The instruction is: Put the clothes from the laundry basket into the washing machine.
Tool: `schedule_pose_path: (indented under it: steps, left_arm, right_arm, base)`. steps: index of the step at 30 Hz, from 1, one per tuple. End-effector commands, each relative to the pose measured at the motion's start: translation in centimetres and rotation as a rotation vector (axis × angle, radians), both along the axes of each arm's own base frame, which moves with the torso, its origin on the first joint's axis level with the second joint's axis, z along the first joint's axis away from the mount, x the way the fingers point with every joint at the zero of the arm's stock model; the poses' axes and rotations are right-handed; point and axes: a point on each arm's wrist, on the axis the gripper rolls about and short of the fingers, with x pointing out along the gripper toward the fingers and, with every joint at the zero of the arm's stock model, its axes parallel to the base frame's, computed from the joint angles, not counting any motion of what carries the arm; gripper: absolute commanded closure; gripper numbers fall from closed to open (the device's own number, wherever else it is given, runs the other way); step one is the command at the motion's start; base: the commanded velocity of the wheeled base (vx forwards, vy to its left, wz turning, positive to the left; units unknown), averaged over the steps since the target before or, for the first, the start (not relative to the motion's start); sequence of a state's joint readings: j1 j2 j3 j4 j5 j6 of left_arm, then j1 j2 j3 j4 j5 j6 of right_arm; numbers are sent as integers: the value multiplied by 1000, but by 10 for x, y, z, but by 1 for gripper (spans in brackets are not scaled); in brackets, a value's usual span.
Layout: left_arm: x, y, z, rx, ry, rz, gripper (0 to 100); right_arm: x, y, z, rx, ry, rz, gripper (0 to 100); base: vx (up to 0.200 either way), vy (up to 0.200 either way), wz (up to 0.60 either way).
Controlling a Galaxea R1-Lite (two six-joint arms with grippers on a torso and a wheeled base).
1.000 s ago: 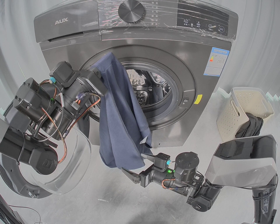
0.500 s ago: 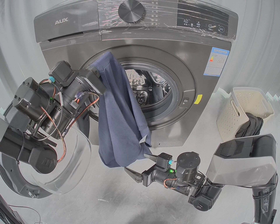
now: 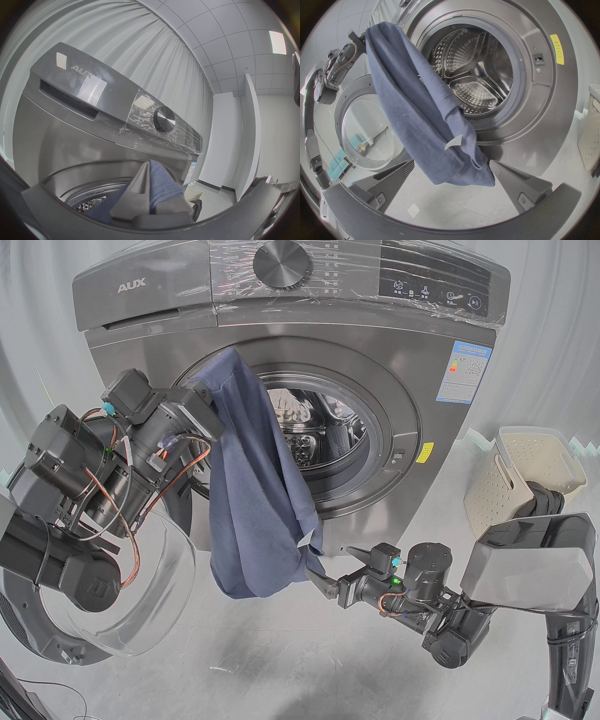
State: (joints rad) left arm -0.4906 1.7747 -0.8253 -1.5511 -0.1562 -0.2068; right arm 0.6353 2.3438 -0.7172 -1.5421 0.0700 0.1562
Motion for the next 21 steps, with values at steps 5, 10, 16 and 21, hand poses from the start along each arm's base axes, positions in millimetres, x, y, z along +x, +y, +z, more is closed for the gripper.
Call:
schedule_pose_path:
  steps: [5,10,16,21]
  left_arm:
    - [-3,-1,3,-4,-9,-8,100]
    - [-6,0,6,-9,-19,-11,100]
    - [-6,0,9,-14,-27,-11,100]
    - [-6,0,8,-13,-26,-13,100]
  right_arm:
    - [16,-6,-17,-16,10,-36,0]
    - [24,-1,-27,-18,8,-36,0]
    - [29,0,-42,-34,23,-40,0]
    - [42,3,-55,-35,17,-50,0]
  base:
    - [0,0,0]
    - [0,0,0]
    - [0,0,0]
    - [0,0,0]
